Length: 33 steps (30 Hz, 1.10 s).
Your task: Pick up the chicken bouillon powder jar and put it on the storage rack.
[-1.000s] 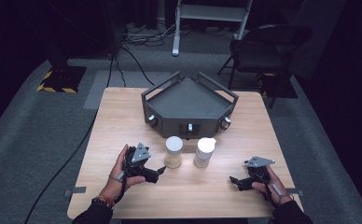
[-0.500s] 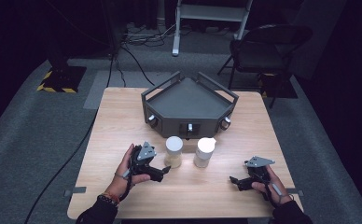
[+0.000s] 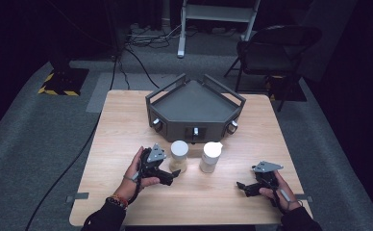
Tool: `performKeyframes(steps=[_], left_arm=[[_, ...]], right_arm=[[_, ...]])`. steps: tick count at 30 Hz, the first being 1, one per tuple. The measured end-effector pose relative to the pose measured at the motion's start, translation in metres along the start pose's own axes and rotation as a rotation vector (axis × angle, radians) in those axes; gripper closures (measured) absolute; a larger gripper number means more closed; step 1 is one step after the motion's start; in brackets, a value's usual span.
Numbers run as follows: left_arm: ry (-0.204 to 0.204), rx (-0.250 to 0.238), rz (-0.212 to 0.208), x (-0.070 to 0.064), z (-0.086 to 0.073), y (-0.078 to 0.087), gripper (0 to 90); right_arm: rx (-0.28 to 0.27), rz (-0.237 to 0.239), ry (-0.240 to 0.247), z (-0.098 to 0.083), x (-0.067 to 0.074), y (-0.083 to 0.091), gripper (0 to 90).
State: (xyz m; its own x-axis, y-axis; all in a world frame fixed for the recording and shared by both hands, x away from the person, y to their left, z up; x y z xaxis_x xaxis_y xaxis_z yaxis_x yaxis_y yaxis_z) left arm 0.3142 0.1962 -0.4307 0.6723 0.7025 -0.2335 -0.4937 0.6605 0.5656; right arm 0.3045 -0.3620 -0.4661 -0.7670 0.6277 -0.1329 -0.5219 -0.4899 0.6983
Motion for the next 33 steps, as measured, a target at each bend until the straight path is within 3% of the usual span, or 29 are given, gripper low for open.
performKeyframes(steps=[3,7,29,33], left_arm=[[0.037,-0.008,-0.006,0.003,0.000,-0.004,0.9],[0.051,-0.007,-0.005,0.004,0.001,-0.009,0.9],[0.055,-0.011,0.029,0.000,0.006,-0.033,1.5],[0.056,-0.028,0.021,0.002,0.005,-0.035,7.0]], right_arm=[[0.000,0.000,0.000,0.000,0.000,0.000,0.0],[0.000,0.000,0.000,0.000,0.000,0.000,0.0],[0.000,0.000,0.000,0.000,0.000,0.000,0.0],[0.000,0.000,0.000,0.000,0.000,0.000,0.0]])
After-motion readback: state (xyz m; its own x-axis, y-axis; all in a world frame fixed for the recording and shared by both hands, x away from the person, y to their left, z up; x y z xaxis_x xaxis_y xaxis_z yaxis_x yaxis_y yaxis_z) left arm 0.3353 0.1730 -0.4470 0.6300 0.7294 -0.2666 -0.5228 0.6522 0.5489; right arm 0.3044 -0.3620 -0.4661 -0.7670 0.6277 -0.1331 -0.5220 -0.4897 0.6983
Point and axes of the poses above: each handheld gripper's, and its own axes: y roughly backward along the jaws, z roughly out of its top, x roughly to its left, the point moved 2 cm from there along -y, roughly forward along the jaws, and after that the axes turned 10 degrees about y, right-handed, at the moved point
